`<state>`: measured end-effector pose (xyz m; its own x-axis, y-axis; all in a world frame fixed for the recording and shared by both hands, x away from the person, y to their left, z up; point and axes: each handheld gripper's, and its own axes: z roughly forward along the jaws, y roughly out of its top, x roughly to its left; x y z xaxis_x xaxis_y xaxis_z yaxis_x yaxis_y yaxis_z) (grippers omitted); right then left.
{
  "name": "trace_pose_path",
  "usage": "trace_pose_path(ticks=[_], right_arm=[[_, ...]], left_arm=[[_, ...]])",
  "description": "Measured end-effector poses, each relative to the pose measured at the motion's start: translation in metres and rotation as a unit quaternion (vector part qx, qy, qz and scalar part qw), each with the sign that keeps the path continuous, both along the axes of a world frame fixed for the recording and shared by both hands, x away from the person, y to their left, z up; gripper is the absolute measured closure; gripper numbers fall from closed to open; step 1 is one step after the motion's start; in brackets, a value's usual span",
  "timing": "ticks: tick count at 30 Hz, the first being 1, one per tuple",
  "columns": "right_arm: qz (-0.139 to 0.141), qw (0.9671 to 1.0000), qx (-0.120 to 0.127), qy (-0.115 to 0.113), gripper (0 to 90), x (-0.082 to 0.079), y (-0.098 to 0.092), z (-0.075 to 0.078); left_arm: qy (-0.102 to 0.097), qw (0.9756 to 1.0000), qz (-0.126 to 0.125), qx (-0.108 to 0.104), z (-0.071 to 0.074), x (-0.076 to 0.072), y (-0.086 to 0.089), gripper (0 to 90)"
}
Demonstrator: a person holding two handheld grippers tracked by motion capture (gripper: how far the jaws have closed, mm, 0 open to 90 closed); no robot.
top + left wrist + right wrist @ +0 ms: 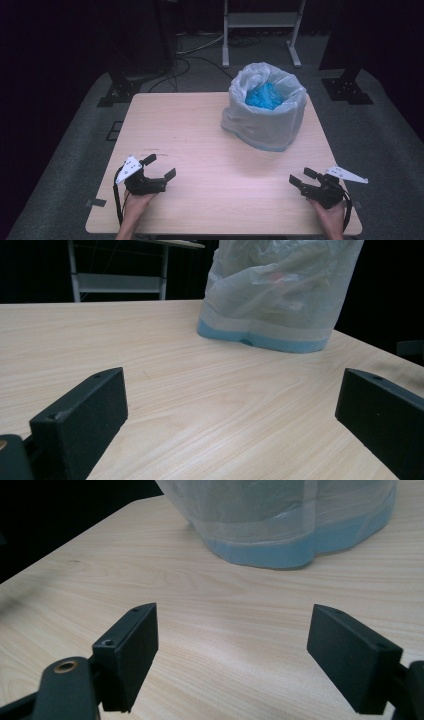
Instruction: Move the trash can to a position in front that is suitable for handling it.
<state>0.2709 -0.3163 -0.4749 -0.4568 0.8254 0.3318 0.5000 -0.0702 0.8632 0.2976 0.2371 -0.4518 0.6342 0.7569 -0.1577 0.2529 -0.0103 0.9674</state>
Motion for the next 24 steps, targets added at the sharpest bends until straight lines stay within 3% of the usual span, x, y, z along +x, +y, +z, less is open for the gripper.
trace_pose_path(ticks=[5,10,18,24], right_arm=[[0.005,1.0,0.008,-0.002,19.1,0.004,-0.001,0.003],[0.019,0.9997,-0.008,-0.011,19.2,0.012,0.001,0.017],[0.038,0.998,-0.031,-0.039,19.2,0.036,0.005,0.059],[0.06,0.9952,-0.046,-0.062,19.2,0.054,0.017,0.094]], left_arm=[[0.003,1.0,0.001,0.003,0.0,0.0,0.001,0.0],[0.001,1.0,0.003,0.003,0.0,0.0,0.002,0.0],[0.005,0.9999,-0.003,0.008,-0.002,0.001,0.0,0.0],[0.005,0.9998,-0.009,0.018,-0.003,0.001,-0.004,0.0]])
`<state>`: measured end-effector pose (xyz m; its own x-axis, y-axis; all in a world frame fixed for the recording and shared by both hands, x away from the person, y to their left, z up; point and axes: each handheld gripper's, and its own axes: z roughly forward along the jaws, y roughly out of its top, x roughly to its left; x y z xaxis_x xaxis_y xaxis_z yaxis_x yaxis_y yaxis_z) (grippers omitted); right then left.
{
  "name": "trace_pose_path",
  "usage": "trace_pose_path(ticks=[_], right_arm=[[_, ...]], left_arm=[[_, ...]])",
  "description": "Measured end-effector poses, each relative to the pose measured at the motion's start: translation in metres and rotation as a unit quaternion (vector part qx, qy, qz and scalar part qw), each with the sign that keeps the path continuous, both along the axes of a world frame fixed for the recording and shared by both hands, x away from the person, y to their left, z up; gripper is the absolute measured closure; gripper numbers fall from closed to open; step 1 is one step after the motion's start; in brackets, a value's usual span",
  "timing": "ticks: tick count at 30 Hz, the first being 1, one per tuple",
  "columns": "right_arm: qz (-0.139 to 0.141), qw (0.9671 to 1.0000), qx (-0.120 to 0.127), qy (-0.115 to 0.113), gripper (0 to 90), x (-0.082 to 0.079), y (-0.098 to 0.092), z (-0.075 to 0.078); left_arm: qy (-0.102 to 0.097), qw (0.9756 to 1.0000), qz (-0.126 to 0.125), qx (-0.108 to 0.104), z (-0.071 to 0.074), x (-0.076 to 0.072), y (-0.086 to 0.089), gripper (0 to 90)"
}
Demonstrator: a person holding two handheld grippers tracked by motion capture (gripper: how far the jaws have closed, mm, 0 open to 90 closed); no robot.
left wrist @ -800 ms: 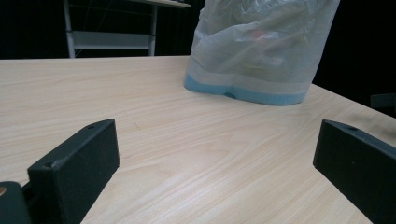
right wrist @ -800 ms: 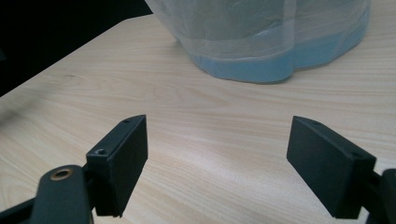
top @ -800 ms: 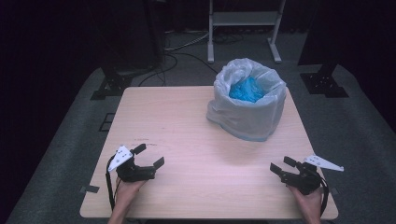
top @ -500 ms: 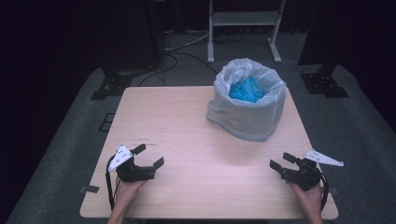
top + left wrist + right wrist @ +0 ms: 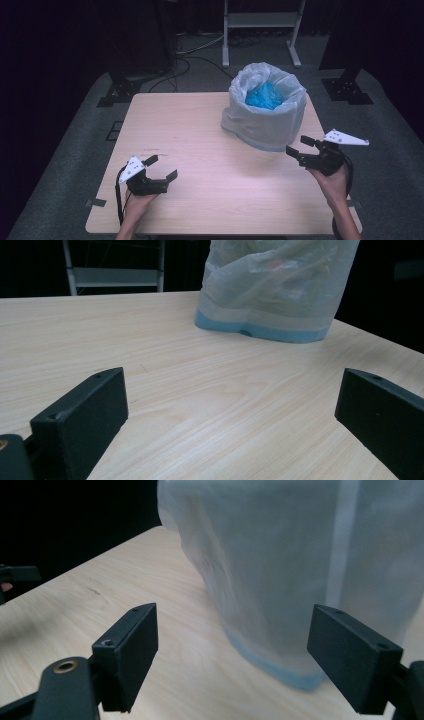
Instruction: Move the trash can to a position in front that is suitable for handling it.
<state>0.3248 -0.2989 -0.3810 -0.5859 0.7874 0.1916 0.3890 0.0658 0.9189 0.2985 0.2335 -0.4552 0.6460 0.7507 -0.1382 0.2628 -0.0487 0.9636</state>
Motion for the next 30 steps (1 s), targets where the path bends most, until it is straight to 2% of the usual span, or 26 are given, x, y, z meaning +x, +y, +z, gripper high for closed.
trace_pose_path(ticks=[4,9,13,15,20,24,26,30], right_arm=[[0.014,0.9997,-0.012,-0.019,19.2,0.014,0.013,0.024],[0.032,0.9982,-0.039,-0.033,19.3,0.035,0.035,0.05],[0.046,0.9963,-0.056,-0.045,19.3,0.05,0.053,0.068],[0.053,0.9956,-0.063,-0.044,19.3,0.056,0.061,0.074],[0.067,0.9924,-0.098,-0.032,21.6,0.076,0.084,0.078],[0.077,0.9879,-0.132,-0.025,26.1,0.089,0.101,0.076],[0.082,0.9855,-0.146,-0.025,30.6,0.094,0.107,0.076],[0.084,0.9837,-0.157,-0.021,41.2,0.102,0.113,0.074]], left_arm=[[0.002,1.0,-0.001,-0.001,0.0,0.0,-0.001,0.0],[0.001,1.0,-0.001,0.0,0.001,0.0,0.0,0.0],[-0.001,1.0,-0.002,0.002,0.001,0.0,0.001,2.4],[0.0,1.0,-0.002,0.0,0.001,0.0,0.001,2.4],[-0.002,1.0,0.0,-0.001,0.002,0.0,0.002,2.5],[-0.002,1.0,0.001,-0.004,0.003,0.0,0.005,2.5],[-0.002,1.0,0.002,-0.003,0.003,0.0,0.006,2.5],[-0.002,1.0,0.001,-0.006,0.004,0.0,0.007,2.6]])
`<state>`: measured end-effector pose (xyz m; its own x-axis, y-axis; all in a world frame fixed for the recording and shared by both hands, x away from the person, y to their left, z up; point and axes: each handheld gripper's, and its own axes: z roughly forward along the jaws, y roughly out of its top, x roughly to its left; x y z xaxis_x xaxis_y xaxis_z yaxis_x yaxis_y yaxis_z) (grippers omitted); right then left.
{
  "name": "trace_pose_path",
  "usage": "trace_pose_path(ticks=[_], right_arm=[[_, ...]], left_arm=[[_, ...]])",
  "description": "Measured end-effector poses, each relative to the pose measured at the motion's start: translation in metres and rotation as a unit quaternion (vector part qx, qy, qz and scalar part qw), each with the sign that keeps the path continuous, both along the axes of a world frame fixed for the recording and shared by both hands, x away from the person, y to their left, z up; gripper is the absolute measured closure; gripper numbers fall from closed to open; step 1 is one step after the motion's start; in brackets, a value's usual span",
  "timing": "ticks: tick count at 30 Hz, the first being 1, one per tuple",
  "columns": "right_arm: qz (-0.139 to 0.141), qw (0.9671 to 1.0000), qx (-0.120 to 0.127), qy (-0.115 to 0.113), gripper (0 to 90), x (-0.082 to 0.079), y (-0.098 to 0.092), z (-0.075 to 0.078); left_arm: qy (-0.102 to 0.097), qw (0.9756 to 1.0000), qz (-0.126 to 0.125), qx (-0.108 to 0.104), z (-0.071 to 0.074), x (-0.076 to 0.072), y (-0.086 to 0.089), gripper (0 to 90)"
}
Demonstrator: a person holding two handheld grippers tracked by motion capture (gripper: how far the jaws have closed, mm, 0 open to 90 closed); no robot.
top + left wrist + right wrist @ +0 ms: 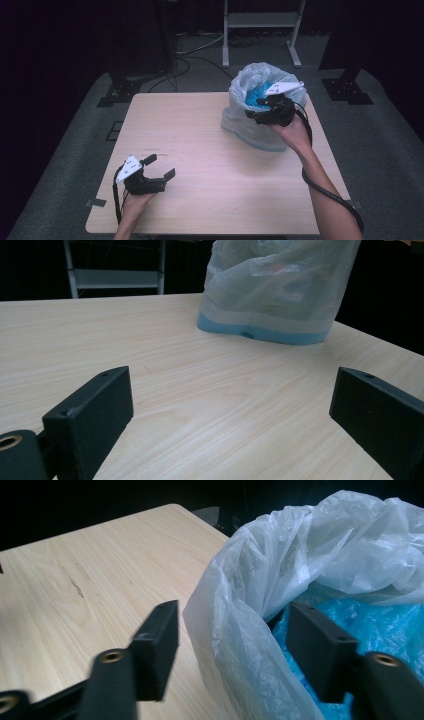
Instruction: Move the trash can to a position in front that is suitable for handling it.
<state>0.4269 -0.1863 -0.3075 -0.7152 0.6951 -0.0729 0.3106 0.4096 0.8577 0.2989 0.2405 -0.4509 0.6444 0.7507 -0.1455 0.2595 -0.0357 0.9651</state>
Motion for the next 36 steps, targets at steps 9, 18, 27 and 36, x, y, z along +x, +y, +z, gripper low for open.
trace_pose_path(ticks=[9,18,27,36], right_arm=[[0.003,0.9996,-0.014,0.023,58.5,0.009,0.003,-0.01],[0.014,0.9991,-0.034,0.021,71.2,0.01,0.015,-0.012],[0.021,0.999,-0.029,0.025,74.2,0.008,0.017,-0.011],[0.069,0.9969,-0.03,0.023,74.6,-0.004,0.032,-0.011]], left_arm=[[-0.01,0.9997,0.014,-0.017,0.008,0.0,0.013,3.4],[-0.014,0.9994,0.001,-0.031,0.015,-0.002,0.011,3.4],[-0.019,0.9993,0.001,-0.031,0.024,-0.004,0.013,3.6],[-0.02,0.9995,-0.001,-0.024,0.027,-0.005,0.015,3.6]])
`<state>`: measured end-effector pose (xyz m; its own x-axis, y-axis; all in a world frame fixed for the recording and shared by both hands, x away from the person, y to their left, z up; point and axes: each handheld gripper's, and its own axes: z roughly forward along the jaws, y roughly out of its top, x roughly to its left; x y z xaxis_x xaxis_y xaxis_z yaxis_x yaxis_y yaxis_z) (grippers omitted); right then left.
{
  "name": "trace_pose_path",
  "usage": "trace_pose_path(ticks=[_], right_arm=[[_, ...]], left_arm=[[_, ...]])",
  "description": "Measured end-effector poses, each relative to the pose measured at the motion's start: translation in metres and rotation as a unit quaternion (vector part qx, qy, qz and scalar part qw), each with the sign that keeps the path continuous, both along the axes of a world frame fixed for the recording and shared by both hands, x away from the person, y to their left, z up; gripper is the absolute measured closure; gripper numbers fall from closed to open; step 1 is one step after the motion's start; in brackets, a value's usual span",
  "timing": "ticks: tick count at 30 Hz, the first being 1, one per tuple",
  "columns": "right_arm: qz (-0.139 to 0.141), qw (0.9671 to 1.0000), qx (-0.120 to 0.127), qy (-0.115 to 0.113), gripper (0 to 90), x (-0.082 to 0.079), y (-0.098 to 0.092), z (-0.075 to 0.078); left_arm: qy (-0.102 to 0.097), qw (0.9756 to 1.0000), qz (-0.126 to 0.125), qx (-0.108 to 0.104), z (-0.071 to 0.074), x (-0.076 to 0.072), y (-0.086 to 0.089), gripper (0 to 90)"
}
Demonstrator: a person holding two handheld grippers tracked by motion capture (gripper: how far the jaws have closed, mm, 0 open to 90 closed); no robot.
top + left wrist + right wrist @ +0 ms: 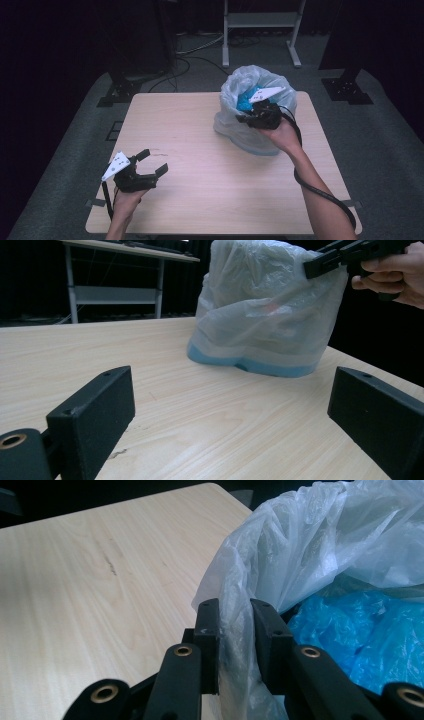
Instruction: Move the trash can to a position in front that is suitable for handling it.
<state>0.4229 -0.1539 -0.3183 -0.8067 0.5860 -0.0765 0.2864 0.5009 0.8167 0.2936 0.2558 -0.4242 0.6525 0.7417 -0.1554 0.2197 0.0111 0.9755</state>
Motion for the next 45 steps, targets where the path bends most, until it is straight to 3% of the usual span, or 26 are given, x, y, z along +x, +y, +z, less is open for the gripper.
trace_pose_path(ticks=[8,22,37,45], right_arm=[[0.046,0.9989,-0.007,-0.009,75.0,-0.014,0.026,0.001],[0.116,0.993,-0.004,-0.019,75.1,-0.035,0.067,0.0],[0.176,0.9838,0.001,-0.032,75.1,-0.058,0.098,-0.001],[0.212,0.9768,0.005,-0.031,75.1,-0.067,0.115,-0.002]], left_arm=[[0.005,0.9998,-0.015,0.009,0.004,-0.001,0.0,3.6],[0.001,0.9996,-0.023,0.014,0.021,-0.007,0.003,3.5],[-0.003,0.9995,-0.027,0.015,0.036,-0.011,0.007,3.5],[-0.016,0.9992,-0.032,0.02,0.062,-0.008,0.011,3.5]])
